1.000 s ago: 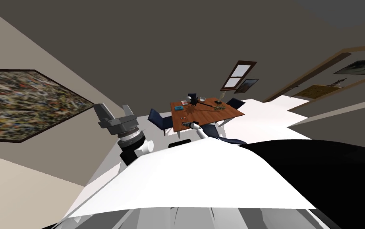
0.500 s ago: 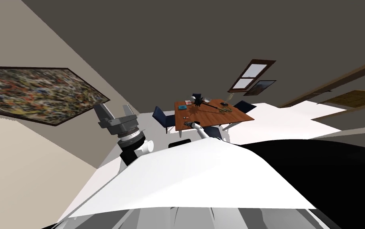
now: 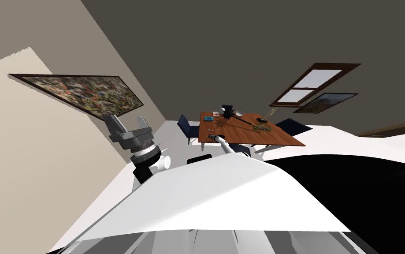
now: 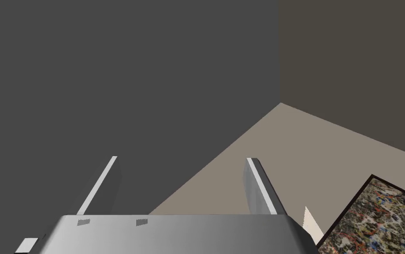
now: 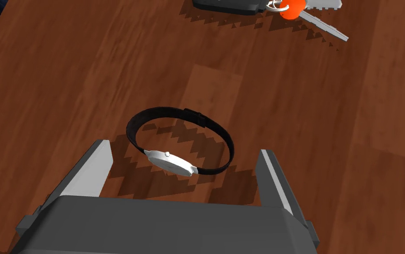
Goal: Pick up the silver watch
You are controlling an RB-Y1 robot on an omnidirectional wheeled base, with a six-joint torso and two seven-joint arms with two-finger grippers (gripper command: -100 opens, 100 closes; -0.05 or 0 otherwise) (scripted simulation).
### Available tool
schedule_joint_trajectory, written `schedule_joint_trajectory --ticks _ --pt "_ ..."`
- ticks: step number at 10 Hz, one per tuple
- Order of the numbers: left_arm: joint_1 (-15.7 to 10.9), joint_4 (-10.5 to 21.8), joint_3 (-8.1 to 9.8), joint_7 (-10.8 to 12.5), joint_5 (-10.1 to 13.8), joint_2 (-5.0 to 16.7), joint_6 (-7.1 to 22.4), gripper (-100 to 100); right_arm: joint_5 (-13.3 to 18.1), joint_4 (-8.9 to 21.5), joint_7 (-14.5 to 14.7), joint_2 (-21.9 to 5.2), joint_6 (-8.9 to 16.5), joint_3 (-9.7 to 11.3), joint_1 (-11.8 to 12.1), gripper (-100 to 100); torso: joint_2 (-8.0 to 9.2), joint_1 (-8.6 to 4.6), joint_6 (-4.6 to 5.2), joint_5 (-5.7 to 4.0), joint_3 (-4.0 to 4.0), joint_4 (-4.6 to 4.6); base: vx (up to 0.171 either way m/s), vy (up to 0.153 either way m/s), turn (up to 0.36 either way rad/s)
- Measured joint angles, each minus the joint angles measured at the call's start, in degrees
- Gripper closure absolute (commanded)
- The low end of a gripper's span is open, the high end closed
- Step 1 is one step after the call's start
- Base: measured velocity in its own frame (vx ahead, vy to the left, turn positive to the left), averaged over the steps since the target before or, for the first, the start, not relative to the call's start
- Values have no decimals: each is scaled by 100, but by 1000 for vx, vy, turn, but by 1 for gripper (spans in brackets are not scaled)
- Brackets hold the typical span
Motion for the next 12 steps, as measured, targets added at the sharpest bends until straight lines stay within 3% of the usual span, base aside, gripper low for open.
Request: schedule_joint_trajectory --ticks 2,3,7,8,9,10,12 --pt "0 0 0 0 0 0 0 0 -206 401 -59 -144 -273 -128 -147 -100 -6 -5 0 -4 -5 -3 -57 -22 203" --pt "2 0 1 0 0 0 0 0 -232 435 -44 -153 -320 -130 -159 100 -25 -7 5 -5 -16 -8 -8 -3 -19" --pt "2 -1 1 0 0 0 0 0 -231 432 -46 -150 -311 -129 -157 100 -47 1 5 -1 -29 -13 0 0 0" --pt "2 -1 1 0 0 0 0 0 -231 432 -47 -149 -310 -128 -158 0 -48 1 6 0 -30 -13 0 0 0" --pt "2 -1 1 0 0 0 0 0 -231 432 -47 -149 -309 -128 -158 100 -48 2 6 0 -30 -13 0 0 0" --pt "2 -1 1 0 0 0 -1 0 -102 322 -123 -131 -279 -200 -94 100 -48 1 11 2 -30 -14 33 5 -279" --pt "4 -1 1 0 0 0 -1 0 -106 211 -53 -71 -192 -79 -59 100 -64 5 19 2 -40 -19 68 30 -406"
